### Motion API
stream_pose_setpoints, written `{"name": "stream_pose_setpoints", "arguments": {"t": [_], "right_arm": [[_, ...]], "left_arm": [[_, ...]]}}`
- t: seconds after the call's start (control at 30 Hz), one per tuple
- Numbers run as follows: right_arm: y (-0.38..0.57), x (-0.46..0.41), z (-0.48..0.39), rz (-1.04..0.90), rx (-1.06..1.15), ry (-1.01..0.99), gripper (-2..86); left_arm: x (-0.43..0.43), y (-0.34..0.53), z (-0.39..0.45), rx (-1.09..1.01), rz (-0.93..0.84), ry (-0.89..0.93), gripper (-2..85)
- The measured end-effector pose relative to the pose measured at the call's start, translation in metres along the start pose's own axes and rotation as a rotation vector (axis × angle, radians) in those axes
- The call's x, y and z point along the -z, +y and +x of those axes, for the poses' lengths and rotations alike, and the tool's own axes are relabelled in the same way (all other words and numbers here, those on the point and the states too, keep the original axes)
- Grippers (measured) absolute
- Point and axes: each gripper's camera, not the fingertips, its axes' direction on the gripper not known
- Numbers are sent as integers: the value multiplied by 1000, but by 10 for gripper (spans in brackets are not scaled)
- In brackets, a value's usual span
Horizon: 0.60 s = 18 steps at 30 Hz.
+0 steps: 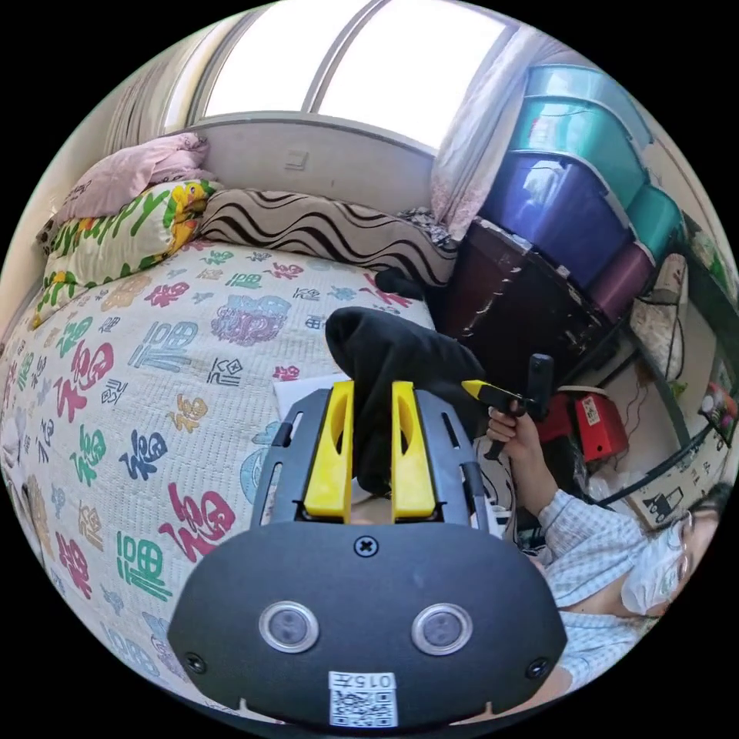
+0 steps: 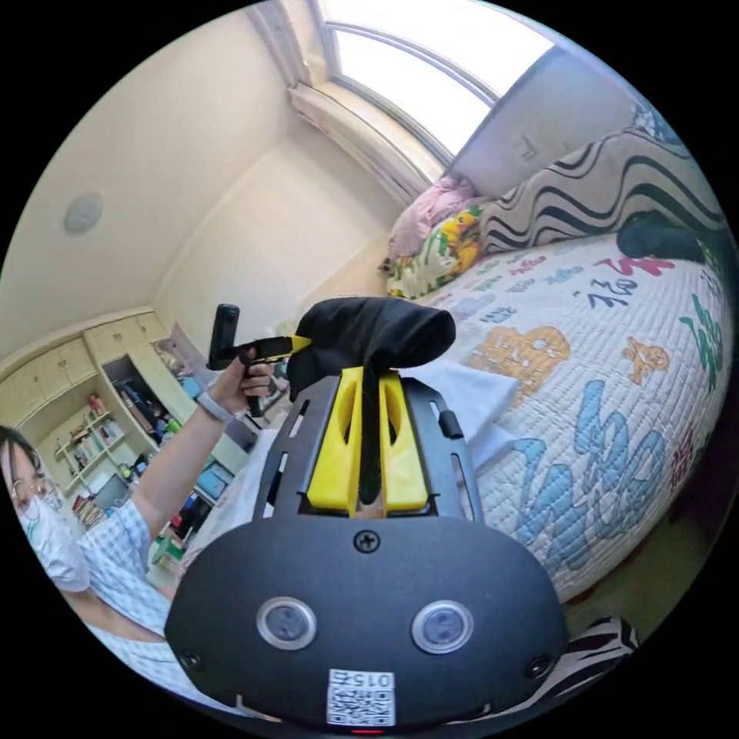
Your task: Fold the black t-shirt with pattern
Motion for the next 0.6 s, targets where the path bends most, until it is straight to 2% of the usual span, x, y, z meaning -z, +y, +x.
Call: {"name": "stream_pose_setpoints", "arguments": {"t": [0.03,0.13,0.2,0.3,0.33,0.47,0.6], "right_arm": [[9,-14,9,-40,-12,71,42],[34,-12,18,-27,1,57,49],[46,6,18,11,8,80,49],[70,42,-10,35,165,167,46],[82,52,-33,-8,287,111,55],[138,51,-126,-241,703,-63,116],[184,7,-168,-515,814,-101,128]], "left_arm": [[-27,3,-12,38,-25,-45,67],[-63,27,-22,58,-12,-176,38],[-59,43,-19,63,41,-211,16],[-22,75,-8,147,157,-407,-3],[-6,89,2,111,187,-397,-4],[37,155,49,-15,217,-123,-3],[54,228,95,-42,243,-15,13]]}}
